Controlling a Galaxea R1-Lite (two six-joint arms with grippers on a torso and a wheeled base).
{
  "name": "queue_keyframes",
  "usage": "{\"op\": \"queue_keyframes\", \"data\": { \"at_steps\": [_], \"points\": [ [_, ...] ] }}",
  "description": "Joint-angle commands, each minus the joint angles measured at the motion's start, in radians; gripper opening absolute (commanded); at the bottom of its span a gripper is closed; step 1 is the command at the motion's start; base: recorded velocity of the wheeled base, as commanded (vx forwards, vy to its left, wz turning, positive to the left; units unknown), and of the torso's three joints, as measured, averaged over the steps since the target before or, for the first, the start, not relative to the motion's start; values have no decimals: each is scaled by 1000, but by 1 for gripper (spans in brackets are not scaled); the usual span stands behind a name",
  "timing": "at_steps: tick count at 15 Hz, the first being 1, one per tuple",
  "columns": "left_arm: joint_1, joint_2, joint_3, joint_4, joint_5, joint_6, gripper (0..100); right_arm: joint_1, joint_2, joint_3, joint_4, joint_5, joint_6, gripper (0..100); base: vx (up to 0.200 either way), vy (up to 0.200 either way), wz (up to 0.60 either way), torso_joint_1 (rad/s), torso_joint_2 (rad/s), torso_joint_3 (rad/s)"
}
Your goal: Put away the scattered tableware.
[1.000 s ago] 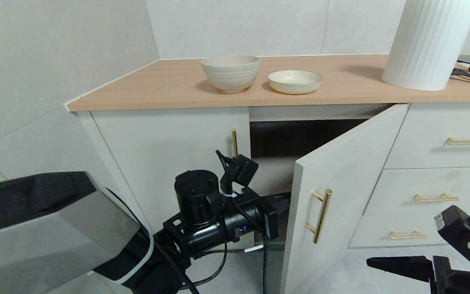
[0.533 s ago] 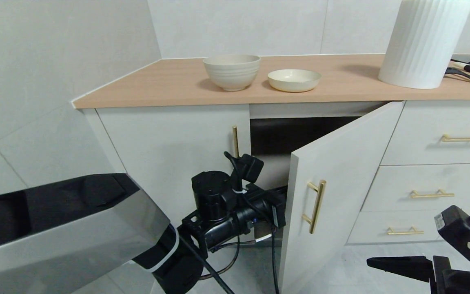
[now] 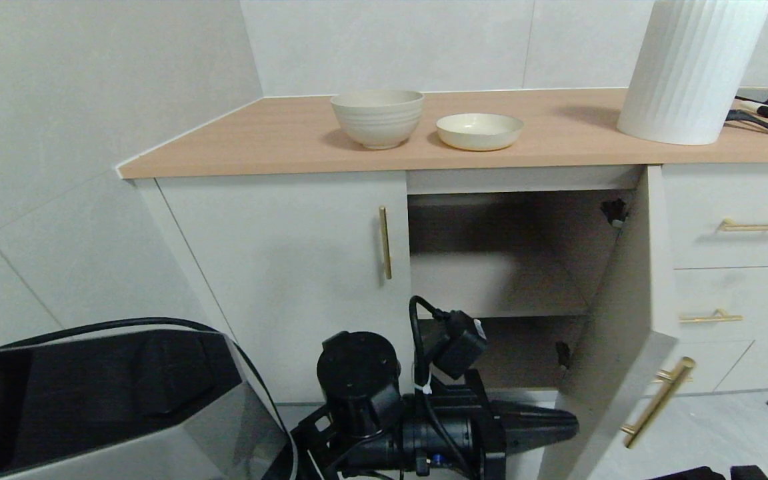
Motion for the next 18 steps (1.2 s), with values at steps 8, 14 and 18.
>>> {"op": "queue_keyframes", "data": {
  "at_steps": [8, 14, 18],
  "points": [
    [171, -106, 17, 109, 43, 28, 0, -8, -35, -7, -2, -65, 0, 100, 0, 0, 0, 0, 0, 0],
    [224, -382, 29, 465, 299, 188, 0, -51, 37, -50, -1, -253, 5, 100, 0, 0, 0, 0, 0, 0],
    [356, -724, 40, 851, 352, 188, 0, -115, 100, -99, 1, -373, -1, 100, 0, 0, 0, 0, 0, 0]
  ]
}}
